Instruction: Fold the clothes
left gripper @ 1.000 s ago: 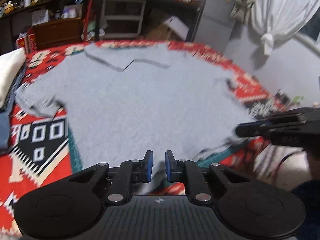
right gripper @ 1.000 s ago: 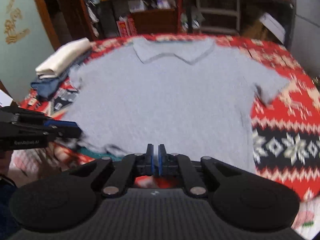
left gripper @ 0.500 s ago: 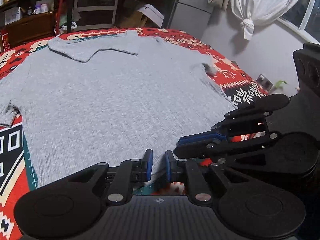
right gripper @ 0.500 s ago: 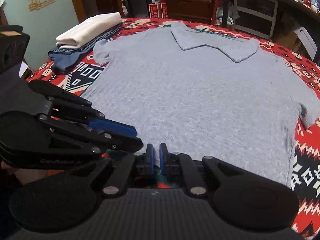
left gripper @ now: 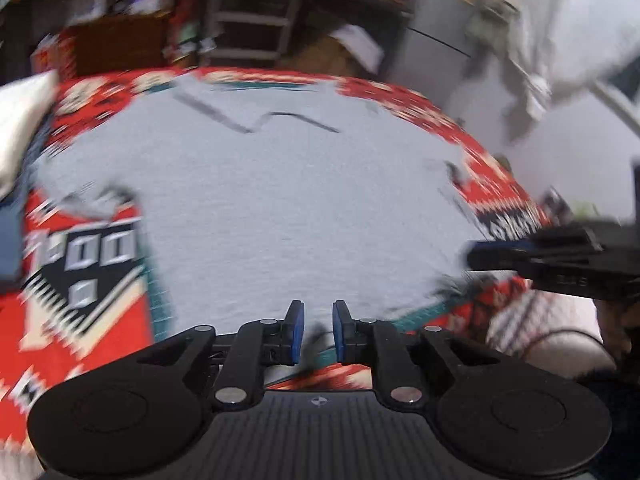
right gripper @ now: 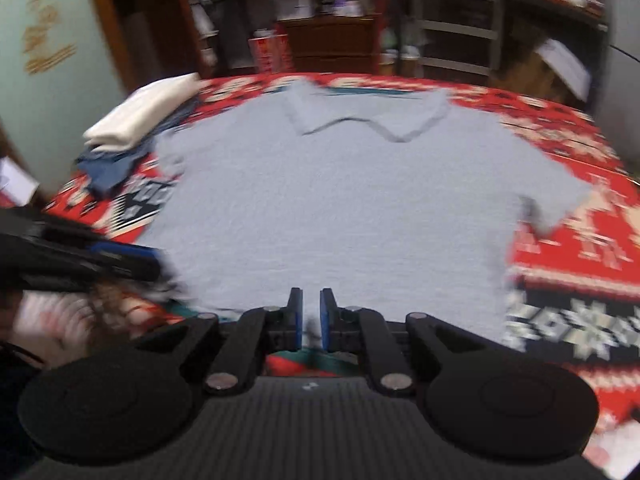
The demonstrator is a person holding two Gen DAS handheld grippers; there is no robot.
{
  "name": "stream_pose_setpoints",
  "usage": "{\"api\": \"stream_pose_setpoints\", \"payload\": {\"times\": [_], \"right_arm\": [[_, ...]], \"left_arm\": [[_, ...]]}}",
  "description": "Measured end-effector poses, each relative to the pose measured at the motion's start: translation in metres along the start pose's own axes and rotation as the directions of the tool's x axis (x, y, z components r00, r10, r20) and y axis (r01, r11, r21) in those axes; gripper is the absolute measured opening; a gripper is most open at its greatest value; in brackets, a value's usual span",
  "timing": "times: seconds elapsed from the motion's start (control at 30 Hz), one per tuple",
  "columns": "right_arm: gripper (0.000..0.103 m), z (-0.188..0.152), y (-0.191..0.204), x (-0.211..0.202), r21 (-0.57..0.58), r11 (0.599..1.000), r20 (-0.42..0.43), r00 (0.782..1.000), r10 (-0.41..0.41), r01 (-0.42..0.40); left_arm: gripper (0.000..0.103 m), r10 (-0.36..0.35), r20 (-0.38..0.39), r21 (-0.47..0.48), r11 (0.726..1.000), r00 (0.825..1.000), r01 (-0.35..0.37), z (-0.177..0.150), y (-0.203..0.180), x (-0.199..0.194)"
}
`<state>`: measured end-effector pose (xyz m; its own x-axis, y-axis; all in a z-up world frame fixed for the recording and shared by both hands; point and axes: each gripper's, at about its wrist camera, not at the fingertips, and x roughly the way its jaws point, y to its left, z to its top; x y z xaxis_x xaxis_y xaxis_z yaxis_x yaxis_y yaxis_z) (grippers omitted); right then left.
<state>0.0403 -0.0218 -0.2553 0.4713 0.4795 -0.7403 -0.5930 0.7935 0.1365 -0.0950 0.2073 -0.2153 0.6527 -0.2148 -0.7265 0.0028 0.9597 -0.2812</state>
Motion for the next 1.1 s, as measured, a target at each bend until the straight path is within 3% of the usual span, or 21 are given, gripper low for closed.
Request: {"api": "stream_pose_setpoints", "payload": {"times": [0.2,0.37,0.53,0.7,0.9,0.97,1.0,1.1], "right_arm": [[0.011,-0.008,-0.053,-0.017,0.122,0.984,-0.01,0.991,-0.133,0.133],[0.012,-0.017,-0.1,-0.028,0.244,0.953,-0.03,0.983,-0.181,0.183],[0.016,-0.026,-0.123,-0.024,0.329,0.929,-0.052,0.986,-0.161,0.169],[0.022,-0.03,-0.114,-0.012,0.288,0.944,-0.093,0.986,-0.14,0.161],[0.024,-0.034,-0.105,0.001,0.241,0.953,-0.126,0.979,-0.159,0.185],[0.017,-0.034,-0.101,0.002,0.207,0.96,-0.131,0.978,-0.162,0.186],[0.003,-0.034,-0.099,0.001,0.201,0.963,-0.13,0.98,-0.153,0.177],[0.002,-0.035,-0.094,-0.002,0.165,0.966,-0.131,0.975,-0.178,0.198]], "left_arm": [[0.02,0.105,-0.029,-0.119,0.987,0.994,-0.108,-0.001,0.044,-0.016],[0.02,0.084,-0.04,-0.259,0.961,0.996,-0.091,-0.006,0.069,-0.021],[0.021,0.096,-0.088,-0.242,0.964,0.992,-0.114,-0.007,0.068,-0.011],[0.021,0.121,-0.125,-0.129,0.982,0.985,-0.137,-0.008,0.05,-0.002],[0.016,0.18,-0.133,-0.032,0.982,0.975,-0.186,-0.011,0.038,0.002],[0.004,0.196,-0.129,-0.016,0.98,0.972,-0.2,-0.013,0.037,0.001],[0.003,0.201,-0.129,-0.015,0.979,0.971,-0.204,-0.014,0.038,0.001],[0.003,0.225,-0.115,-0.04,0.972,0.968,-0.231,-0.015,0.043,-0.006]]}}
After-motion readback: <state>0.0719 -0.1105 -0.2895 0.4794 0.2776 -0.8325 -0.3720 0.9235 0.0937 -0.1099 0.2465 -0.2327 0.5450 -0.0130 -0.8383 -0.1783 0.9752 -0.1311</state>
